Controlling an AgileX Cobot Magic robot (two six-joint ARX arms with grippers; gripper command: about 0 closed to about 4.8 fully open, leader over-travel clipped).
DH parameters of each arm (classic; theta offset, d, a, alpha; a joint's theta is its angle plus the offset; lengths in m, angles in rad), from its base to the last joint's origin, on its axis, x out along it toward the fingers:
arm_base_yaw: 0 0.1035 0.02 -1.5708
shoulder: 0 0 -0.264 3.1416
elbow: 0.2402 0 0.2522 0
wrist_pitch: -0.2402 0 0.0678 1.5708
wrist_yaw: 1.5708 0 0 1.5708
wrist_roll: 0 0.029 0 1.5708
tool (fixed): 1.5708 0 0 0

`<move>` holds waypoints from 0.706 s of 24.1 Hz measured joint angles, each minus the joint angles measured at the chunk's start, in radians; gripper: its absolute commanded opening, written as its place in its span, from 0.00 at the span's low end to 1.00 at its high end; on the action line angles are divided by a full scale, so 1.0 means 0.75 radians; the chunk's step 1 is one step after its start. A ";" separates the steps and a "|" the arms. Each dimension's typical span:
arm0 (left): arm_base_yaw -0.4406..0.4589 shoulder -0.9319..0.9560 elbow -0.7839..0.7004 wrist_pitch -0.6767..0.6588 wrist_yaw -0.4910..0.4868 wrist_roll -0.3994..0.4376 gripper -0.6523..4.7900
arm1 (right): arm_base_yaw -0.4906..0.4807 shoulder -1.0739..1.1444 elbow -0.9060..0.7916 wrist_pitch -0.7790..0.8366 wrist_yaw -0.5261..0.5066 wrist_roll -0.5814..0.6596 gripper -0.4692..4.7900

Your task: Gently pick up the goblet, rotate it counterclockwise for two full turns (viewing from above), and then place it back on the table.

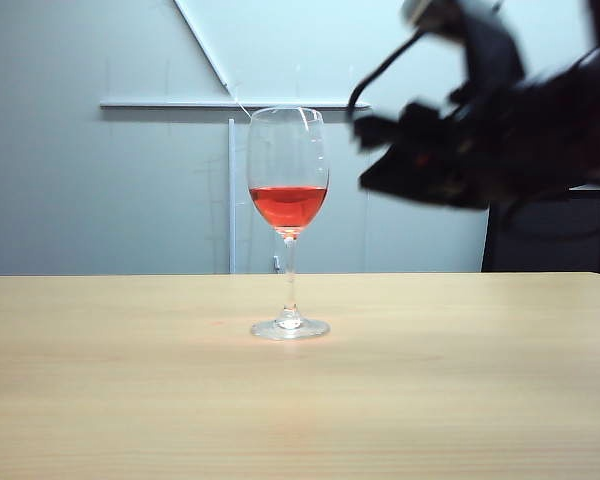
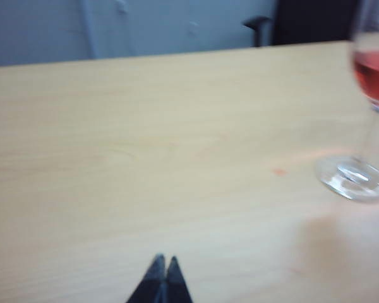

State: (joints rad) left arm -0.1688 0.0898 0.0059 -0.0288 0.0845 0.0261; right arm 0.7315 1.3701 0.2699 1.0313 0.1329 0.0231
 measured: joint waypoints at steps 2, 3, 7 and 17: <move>0.106 -0.045 0.000 0.001 -0.004 0.000 0.11 | 0.052 -0.275 -0.065 -0.179 0.025 0.024 0.08; 0.142 -0.072 0.000 0.000 -0.001 0.000 0.11 | 0.078 -0.422 -0.066 -0.315 0.054 0.044 0.08; 0.170 -0.114 0.001 0.012 -0.002 0.000 0.11 | 0.103 -0.786 -0.063 -0.688 0.097 0.057 0.08; 0.169 -0.114 0.001 0.007 0.005 0.000 0.11 | 0.096 -1.466 -0.066 -1.318 0.157 0.059 0.08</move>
State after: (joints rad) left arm -0.0418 0.0044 0.0063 -0.0238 0.0879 0.0261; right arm 0.8036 0.2703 0.2203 0.0425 0.2508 0.0673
